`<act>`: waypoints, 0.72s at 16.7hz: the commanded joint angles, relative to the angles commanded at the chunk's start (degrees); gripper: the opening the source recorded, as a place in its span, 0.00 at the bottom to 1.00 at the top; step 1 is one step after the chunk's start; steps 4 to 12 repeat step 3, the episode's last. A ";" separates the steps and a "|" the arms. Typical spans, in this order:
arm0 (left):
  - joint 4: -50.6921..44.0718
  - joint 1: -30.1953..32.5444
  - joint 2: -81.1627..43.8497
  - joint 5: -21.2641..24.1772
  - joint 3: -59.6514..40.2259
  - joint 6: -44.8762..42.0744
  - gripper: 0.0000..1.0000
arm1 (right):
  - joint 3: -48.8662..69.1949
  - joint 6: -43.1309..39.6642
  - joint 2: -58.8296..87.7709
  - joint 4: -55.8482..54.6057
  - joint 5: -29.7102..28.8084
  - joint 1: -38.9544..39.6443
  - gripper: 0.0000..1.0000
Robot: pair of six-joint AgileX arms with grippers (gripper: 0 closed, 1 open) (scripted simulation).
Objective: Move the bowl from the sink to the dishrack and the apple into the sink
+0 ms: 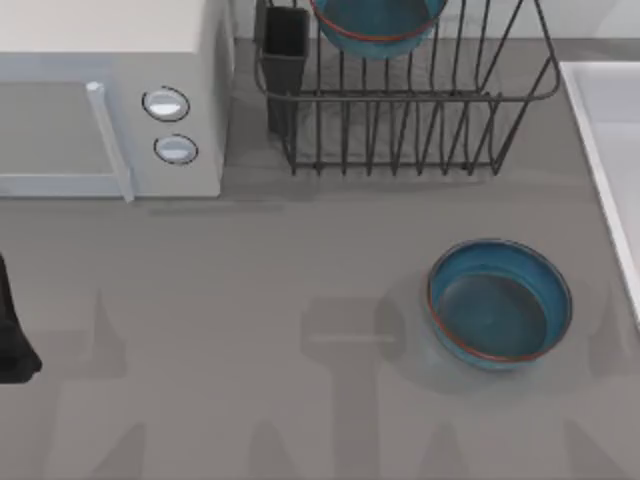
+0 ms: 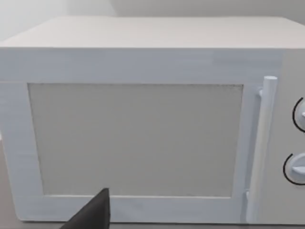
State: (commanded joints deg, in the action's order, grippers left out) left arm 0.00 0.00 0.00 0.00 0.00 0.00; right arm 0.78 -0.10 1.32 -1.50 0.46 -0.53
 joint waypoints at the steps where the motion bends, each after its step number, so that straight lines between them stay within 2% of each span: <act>1: 0.00 0.00 0.00 0.00 0.00 0.00 1.00 | -0.54 0.07 -0.94 1.05 -0.32 0.37 1.00; 12: 0.00 0.00 0.00 0.00 0.00 0.00 1.00 | -0.78 0.10 -1.32 1.50 -0.46 0.53 1.00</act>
